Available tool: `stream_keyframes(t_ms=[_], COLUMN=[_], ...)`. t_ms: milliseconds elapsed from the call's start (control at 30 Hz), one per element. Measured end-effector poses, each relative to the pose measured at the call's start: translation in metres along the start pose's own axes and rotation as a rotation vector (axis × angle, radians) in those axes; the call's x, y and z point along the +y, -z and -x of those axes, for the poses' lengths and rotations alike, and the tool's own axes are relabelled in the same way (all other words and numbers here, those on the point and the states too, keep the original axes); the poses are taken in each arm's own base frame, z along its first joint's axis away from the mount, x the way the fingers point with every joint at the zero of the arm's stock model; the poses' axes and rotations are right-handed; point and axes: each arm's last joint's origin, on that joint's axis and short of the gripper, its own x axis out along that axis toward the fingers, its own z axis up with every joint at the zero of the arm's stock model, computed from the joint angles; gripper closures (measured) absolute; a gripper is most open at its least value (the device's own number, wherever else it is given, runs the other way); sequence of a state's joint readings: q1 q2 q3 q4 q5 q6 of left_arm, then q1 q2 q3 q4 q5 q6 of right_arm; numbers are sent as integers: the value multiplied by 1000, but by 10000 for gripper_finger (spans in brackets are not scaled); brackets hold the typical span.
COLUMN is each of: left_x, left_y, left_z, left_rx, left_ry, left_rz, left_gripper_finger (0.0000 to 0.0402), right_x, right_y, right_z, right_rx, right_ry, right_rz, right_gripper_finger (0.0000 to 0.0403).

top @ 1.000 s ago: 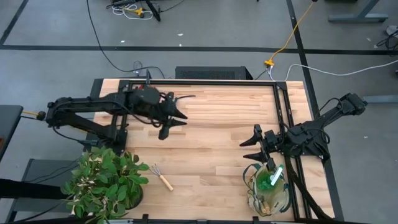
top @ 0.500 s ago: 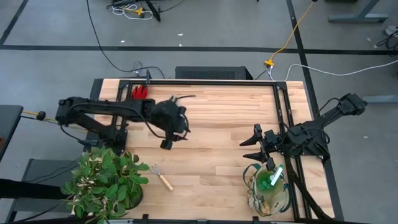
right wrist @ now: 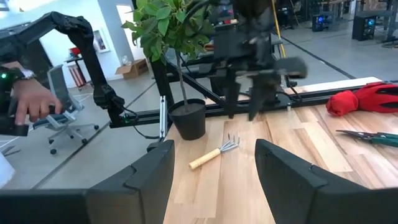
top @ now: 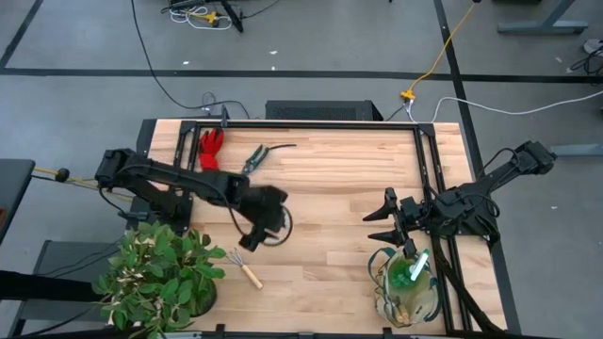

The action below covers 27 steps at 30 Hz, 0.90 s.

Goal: Pick & Place Garden tools in Gardening bag
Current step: Put the brown hand rake into the white gardening bag

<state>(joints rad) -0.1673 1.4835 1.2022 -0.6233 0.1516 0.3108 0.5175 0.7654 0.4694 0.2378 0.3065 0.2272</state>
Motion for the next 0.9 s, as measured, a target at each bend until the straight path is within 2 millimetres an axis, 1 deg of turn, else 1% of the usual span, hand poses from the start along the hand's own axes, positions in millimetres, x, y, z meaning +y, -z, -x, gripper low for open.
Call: stream_keyframes(t_ms=[267, 600, 767, 900], left_x=[-37, -80, -98, -106], left_y=[-5, -6, -5, -3], left_z=[-23, -44, -50, -53], left_rx=[58, 129, 154, 181], left_ry=[83, 150, 184, 182], left_rz=[-93, -191, -231, -238], left_gripper_finger=[223, 223, 223, 223], right_x=[0, 0, 0, 0], right_y=[0, 0, 0, 0], right_z=[0, 0, 0, 0], right_rx=[0, -2, -2, -2], right_ry=[-1, -1, -2, -2], right_rz=[0, -1, -1, -1], right_gripper_finger=[179, 179, 179, 179])
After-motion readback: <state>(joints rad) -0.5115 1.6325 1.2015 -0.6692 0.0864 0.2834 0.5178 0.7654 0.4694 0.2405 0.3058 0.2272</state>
